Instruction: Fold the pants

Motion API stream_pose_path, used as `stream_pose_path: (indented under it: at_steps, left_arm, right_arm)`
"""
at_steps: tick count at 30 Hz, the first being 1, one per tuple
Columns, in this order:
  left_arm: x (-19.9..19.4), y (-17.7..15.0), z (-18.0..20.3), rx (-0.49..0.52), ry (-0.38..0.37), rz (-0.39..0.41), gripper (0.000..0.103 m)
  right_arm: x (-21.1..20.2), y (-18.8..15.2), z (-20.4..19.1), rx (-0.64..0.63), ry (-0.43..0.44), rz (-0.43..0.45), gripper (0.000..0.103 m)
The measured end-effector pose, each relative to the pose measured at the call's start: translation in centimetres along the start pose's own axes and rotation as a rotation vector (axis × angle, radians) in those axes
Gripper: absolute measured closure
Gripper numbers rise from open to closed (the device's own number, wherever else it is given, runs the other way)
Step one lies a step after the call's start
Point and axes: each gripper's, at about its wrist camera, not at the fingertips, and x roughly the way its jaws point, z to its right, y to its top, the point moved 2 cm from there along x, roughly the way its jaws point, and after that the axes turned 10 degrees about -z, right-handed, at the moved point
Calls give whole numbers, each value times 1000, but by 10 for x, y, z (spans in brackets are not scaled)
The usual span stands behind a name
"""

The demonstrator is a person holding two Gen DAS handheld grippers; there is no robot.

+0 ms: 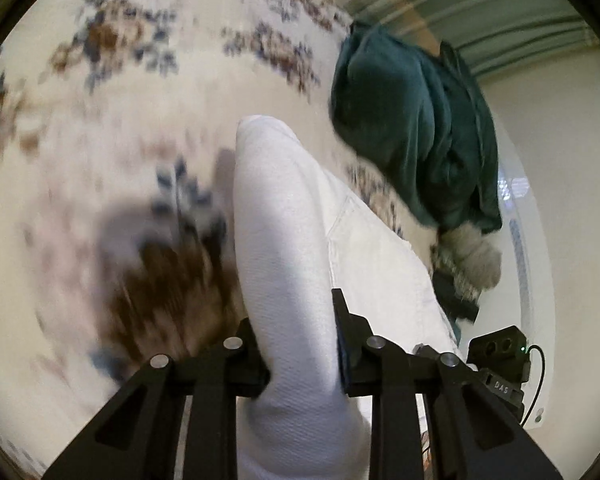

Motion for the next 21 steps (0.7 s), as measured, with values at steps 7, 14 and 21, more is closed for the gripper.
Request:
stream_pose_path:
  at_steps: [7,14,21]
  left_arm:
    - [-32,138,-59,56,19,37,81]
    - [-28,244,-146,47,72,70,81]
    - [-4,237,-206,20,208,-42,47]
  right_arm:
    - [104,98,-77,-38,6,42,74]
    - [247,208,-106,-54,-10,5,74]
    - [298,216,-82,-33,-262,-127,30]
